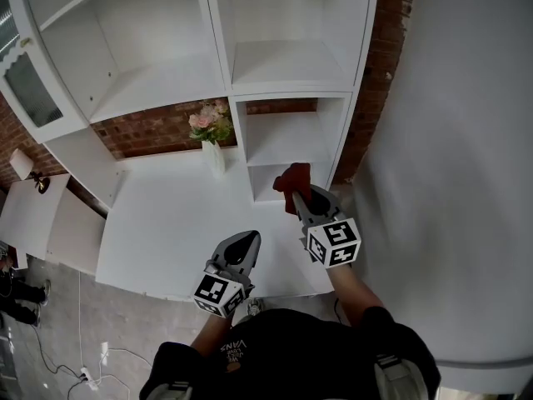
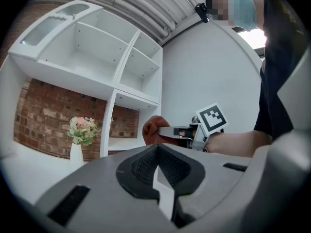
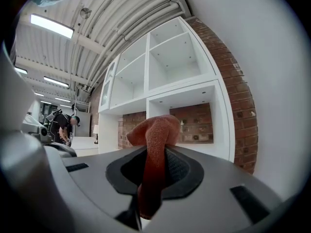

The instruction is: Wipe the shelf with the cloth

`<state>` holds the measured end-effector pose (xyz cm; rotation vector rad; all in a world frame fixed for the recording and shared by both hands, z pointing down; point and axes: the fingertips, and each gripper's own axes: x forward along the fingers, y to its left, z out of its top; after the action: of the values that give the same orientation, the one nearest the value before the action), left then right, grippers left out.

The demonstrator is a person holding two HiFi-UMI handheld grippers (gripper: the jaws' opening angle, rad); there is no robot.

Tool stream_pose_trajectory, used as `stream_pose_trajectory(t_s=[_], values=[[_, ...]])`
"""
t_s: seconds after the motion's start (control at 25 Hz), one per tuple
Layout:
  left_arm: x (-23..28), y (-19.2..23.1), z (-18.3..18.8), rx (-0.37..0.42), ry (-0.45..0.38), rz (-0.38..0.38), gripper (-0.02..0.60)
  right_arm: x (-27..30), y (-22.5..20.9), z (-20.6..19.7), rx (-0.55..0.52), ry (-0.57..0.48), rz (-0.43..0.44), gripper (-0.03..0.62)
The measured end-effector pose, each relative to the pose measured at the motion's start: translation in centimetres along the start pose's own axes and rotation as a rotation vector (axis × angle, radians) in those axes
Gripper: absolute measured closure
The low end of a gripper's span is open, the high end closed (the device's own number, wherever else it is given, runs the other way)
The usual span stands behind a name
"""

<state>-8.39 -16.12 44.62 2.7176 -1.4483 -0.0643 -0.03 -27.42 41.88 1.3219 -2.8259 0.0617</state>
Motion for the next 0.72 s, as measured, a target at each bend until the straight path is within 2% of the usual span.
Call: stream_pose_trajectory(t_s=[0.24, 0.44, 0.72], values=[[0.1, 2.7, 0.5, 0.000, -0.018, -0.003, 0.575, 6.6, -0.9, 3.1, -0.023, -0.040, -0.002, 0.539], [-0.1, 4.7, 0.7, -0.003, -0.034, 0.008, 0.575, 11.7, -2.2, 4.7, -0.074, -0.053, -0.044, 0.539], [-0.2, 6.5, 1.2, -0.011, -0.056, 0.024, 0.575, 18.9, -3.8, 3.8, -0.113, 0.037, -0.061, 0.539]])
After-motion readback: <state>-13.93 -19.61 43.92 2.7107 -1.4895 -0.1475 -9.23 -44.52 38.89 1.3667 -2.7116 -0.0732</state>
